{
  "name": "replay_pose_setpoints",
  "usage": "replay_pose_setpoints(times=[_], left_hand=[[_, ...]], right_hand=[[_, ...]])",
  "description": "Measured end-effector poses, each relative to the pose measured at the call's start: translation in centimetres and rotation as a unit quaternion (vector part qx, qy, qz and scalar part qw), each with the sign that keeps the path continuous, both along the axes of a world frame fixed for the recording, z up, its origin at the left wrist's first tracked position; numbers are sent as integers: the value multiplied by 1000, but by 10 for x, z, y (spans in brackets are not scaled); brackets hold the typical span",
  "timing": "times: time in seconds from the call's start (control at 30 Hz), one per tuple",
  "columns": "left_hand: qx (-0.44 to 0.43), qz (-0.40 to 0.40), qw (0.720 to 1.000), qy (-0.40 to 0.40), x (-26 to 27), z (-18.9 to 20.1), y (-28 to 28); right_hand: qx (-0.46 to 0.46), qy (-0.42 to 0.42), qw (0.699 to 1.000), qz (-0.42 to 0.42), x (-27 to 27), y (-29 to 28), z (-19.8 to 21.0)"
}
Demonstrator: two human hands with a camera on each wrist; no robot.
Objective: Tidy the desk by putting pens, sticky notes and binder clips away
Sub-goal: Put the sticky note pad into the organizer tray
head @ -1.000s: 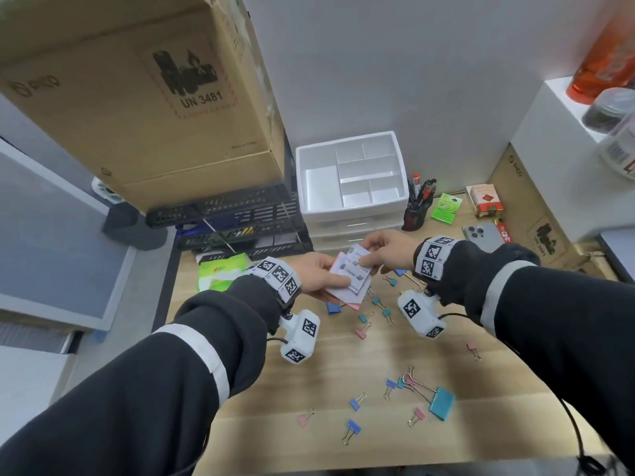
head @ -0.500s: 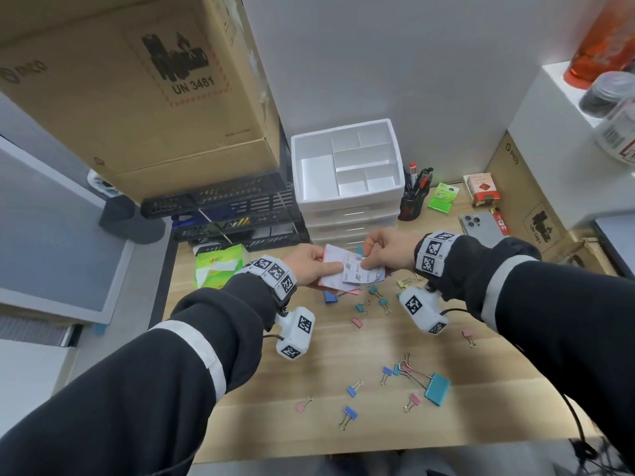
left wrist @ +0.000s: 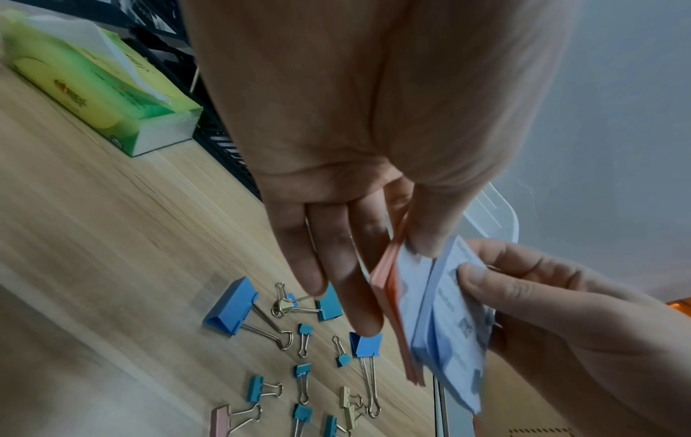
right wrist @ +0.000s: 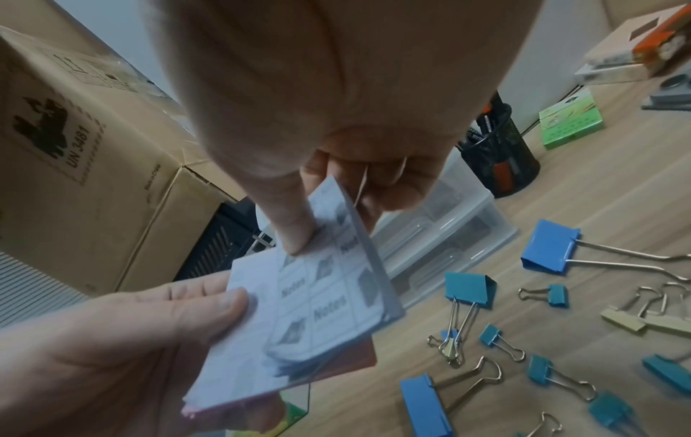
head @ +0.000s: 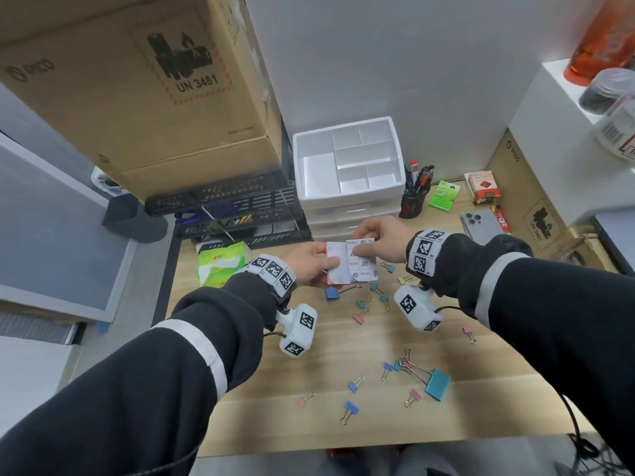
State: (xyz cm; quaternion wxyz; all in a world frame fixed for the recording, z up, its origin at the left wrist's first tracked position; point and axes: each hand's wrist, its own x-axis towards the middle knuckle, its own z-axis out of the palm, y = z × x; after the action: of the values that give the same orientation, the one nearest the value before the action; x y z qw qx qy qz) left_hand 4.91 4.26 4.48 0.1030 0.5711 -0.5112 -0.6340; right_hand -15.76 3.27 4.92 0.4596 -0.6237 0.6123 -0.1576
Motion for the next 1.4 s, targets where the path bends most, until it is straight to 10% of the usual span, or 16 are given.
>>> replay_pose_setpoints(times=[0.37, 0.7, 0.9, 1.4], left_hand=[[41, 4, 993, 112, 0, 16, -10], [-60, 66, 996, 31, 13, 36, -59], [-64, 100, 990, -74, 32, 47, -84], [-33, 46, 990, -129, 28, 35, -108]], right_hand=[[51, -130, 988, -70, 9, -17, 3], [-43, 63, 993, 88, 19, -83, 59], [-109, 105, 988, 36, 41, -152, 88], [-148, 312, 935, 76, 77, -223, 63]])
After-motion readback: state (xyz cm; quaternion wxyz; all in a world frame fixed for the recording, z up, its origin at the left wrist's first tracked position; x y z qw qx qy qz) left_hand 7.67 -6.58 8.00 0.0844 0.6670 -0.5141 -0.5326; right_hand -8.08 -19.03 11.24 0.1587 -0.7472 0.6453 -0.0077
